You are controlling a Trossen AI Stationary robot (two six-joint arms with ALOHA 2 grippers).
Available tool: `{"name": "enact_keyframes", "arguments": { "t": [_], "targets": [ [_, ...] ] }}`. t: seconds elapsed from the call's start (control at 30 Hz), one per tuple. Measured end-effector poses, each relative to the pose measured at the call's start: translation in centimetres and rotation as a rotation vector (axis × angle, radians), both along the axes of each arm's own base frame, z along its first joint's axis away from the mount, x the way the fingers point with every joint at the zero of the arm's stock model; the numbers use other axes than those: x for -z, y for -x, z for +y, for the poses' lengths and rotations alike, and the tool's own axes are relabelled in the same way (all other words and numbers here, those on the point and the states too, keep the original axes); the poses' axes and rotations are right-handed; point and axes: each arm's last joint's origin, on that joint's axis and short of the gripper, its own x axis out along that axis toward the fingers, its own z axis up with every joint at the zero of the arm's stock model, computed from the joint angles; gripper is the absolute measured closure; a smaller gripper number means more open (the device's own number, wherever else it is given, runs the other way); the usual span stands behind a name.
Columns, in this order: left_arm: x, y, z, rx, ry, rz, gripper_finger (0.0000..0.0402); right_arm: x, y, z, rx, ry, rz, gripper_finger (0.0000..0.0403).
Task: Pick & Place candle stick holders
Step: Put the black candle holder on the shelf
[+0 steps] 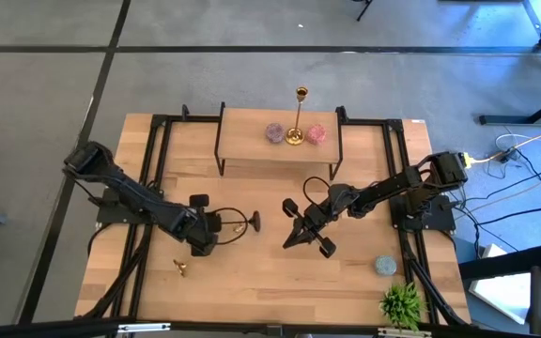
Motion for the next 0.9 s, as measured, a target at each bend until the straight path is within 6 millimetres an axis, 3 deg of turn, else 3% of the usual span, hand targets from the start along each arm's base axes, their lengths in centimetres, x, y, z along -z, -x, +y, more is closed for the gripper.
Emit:
{"name": "enact_keyframes", "arguments": {
  "t": [0.43,0.9],
  "targets": [
    [-3.3,1.4,-0.7,-0.059,-0.081,-0.286,0.0392,0.1,0.0,0.0,0.000,0.003,0.011,0.0402],
    [-4.2,1.2,-1.9,-0.067,-0.135,-0.472,0.0392,0.4,-0.1,-0.1,0.051,0.013,0.038,0.0402]
  ]
}}
